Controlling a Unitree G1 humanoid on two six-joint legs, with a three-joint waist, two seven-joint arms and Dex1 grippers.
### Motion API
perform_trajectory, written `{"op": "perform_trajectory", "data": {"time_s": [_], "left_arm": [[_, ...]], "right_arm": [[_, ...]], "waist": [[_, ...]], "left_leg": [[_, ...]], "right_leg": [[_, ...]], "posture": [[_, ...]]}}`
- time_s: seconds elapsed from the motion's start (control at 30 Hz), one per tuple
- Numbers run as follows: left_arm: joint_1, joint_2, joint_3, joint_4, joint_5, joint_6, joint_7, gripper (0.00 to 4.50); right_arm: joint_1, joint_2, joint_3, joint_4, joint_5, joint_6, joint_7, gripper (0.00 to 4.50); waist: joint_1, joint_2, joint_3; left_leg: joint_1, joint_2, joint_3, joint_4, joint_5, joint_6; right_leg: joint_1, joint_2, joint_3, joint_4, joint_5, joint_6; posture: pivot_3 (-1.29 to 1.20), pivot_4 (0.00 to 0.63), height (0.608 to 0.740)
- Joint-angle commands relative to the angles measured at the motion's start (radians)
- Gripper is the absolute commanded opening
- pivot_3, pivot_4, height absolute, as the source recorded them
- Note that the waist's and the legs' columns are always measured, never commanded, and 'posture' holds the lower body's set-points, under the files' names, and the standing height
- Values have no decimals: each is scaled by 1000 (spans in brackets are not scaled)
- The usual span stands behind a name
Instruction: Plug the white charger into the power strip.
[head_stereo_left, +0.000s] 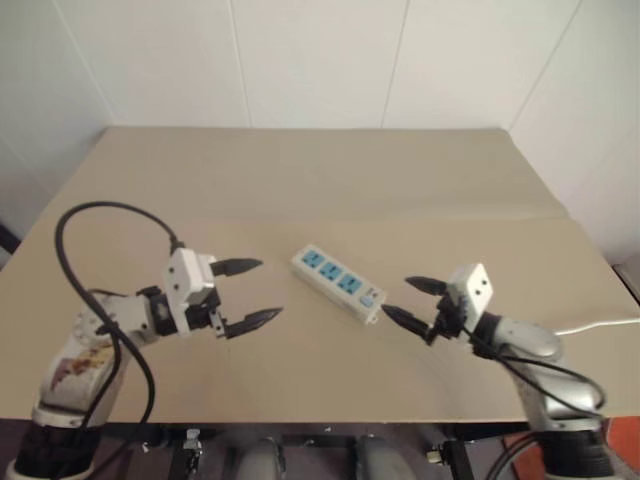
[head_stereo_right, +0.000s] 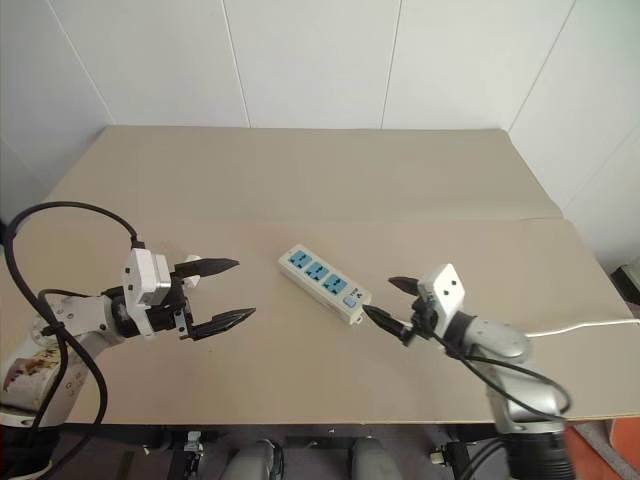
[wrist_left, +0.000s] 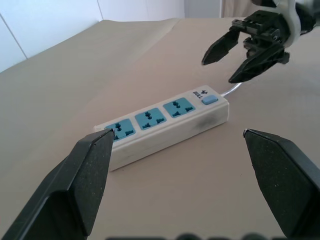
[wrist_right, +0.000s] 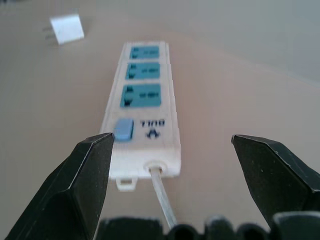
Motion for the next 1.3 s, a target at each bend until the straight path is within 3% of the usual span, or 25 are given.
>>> {"op": "perform_trajectory", "data": {"time_s": [0.03, 0.17, 0.53, 1.3], "left_arm": [[-16, -3, 6, -3, -16, -8, -6, 4500], [-17, -5, 4, -6, -17, -4, -6, 4500], [-13, 0, 12, -10, -17, 3, -7, 4500], [-13, 12, 18, -8, -15, 8, -11, 4500]], "right_arm": [[-26, 52, 46, 2, -23, -115, -25, 4432], [-46, 118, 106, 77, -56, -185, -45, 4432], [-95, 130, 125, 243, -80, -290, -35, 4432], [-121, 120, 204, 380, -109, -261, 45, 4432]], "waist": [[0, 0, 0], [-1, 0, 0], [0, 0, 0], [-9, 0, 0]], "left_leg": [[0, 0, 0, 0, 0, 0], [0, 0, 0, 0, 0, 0], [0, 0, 0, 0, 0, 0], [7, 1, 1, 0, 0, 0]], "right_leg": [[0, 0, 0, 0, 0, 0], [0, 0, -1, 0, 0, 0], [0, 0, 0, 0, 0, 0], [2, 1, 1, 5, 0, 0]], "posture": [[0, 150, 740], [0, 150, 740], [0, 150, 740], [0, 150, 740]]}}
